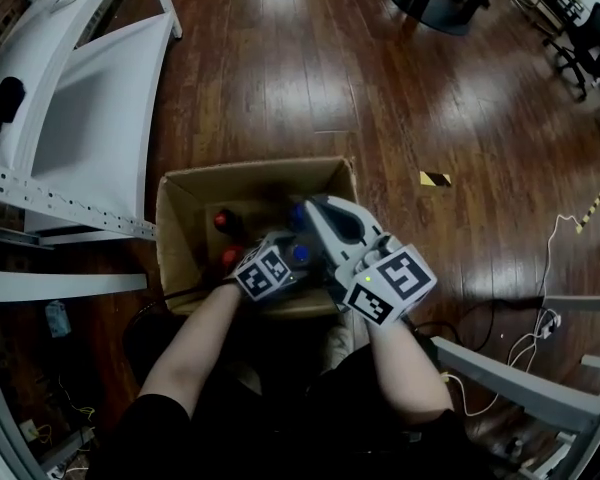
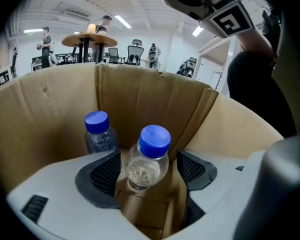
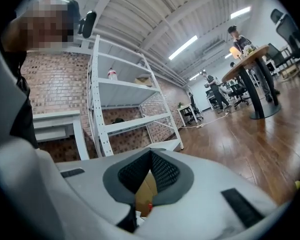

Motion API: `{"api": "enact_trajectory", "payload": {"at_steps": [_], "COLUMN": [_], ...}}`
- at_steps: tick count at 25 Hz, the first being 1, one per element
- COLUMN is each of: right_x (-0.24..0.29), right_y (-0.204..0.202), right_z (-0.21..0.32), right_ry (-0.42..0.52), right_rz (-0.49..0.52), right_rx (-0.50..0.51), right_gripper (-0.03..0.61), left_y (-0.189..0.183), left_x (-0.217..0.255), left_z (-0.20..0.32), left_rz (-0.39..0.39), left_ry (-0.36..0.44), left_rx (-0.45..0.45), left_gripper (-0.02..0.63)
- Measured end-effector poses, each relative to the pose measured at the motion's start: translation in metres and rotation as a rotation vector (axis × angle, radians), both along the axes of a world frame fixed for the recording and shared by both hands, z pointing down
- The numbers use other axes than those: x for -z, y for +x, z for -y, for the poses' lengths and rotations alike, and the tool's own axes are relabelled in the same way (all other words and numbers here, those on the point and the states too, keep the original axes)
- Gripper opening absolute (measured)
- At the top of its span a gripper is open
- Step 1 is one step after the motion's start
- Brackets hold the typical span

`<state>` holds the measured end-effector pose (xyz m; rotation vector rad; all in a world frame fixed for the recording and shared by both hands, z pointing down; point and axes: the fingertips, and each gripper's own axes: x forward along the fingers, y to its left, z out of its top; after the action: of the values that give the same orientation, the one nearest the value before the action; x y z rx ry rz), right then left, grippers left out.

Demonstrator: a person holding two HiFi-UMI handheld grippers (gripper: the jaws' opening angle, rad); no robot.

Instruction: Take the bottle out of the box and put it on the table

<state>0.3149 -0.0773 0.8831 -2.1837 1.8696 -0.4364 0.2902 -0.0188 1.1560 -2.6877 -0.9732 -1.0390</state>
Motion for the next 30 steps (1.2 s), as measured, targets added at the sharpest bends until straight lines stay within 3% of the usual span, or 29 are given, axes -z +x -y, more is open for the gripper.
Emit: {"api": "enact_trajectory", "payload": {"at_steps": [4,7,11,21,25,30], "right_x": [-0.001,0.005,0.003,0.000,-0.001,-0.002], "right_y": [-0.003,0.003,0.000,0.009,0.010,0.007], "right_z": [0.003,0.002,-0.004,-0.011,-0.006,0.000], "right_ry": [0.016,0.054,0.046,0.059,0.052,0.033], "right_rz": [0.033,0.071,0.083,0.119,0.108,0.078], "right_rx": [0.015,0.017,0.013,0.010,0.019,0.041], "right_gripper": [0.005,0.005,0.005,0.005,0.005,0.005], "left_y": [0.007,0.016,0.001,0.009,0.004,-0.003], "left_x": [-0.023,-0.038,-0.060,-0.058,-0.053,-0.028], "left_z": [0.001,0.004,0.000,-0.004,-0.003,-0.008], "left_rz": [0.035,0.051,0.111,0.073,0.093,0.045], "left_ry": [-0.005,0.036,0.078,0.123,0.091,0.080], "left_rx": [0.054,0.059,0.049,0.022,0.024,0.002], "left_gripper": [0.356,0.357,0.356,0.299,0.298,0.296]}}
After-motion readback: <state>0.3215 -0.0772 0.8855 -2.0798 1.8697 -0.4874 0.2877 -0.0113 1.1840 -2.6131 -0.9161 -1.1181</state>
